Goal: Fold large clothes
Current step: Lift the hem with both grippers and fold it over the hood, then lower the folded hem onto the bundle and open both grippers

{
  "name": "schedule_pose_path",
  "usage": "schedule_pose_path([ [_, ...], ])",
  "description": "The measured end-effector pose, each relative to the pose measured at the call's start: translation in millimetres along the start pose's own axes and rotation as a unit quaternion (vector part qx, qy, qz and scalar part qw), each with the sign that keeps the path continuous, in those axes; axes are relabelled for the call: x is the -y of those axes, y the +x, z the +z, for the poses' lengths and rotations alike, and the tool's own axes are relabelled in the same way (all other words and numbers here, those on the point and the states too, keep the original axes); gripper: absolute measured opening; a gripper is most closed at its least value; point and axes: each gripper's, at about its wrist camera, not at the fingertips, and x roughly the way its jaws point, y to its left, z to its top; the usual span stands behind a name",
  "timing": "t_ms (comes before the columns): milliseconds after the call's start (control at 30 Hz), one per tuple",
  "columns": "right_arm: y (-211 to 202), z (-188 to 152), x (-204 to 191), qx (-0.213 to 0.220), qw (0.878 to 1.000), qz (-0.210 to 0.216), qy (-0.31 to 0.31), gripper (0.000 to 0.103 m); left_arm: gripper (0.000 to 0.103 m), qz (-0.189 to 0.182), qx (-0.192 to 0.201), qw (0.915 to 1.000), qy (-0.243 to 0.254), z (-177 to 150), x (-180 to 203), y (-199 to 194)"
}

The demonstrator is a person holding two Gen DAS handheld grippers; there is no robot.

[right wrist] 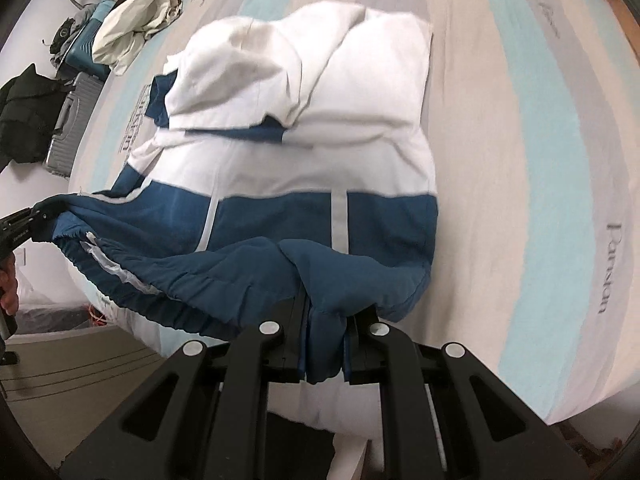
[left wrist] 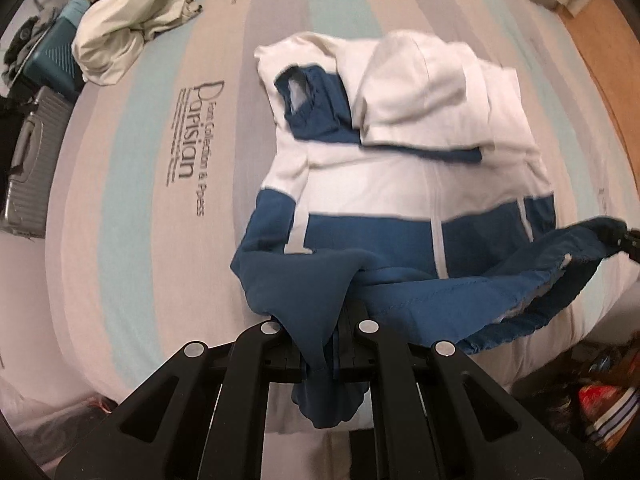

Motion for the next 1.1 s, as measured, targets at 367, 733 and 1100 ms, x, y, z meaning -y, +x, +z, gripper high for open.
schedule_pose_path([
  [367, -23, 47, -5, 0.034, 0.999, -0.021, 0.007, 0.011, 0.006, -0.022, 0.055, 0.9981, -0.015, 50, -12, -13],
  [733, -29, 135, -7, 0.07, 0.996, -0.045, 0.017, 0.011, 0.006, -0.036, 0.097, 0.9946, 0.006, 140, -26, -9],
  [1100, 32, 241, 23, 0.055, 0.995, -0.077, 0.04, 0.01, 0.006, -0.057, 0.063, 0.9961, 0.021, 250, -34, 74],
])
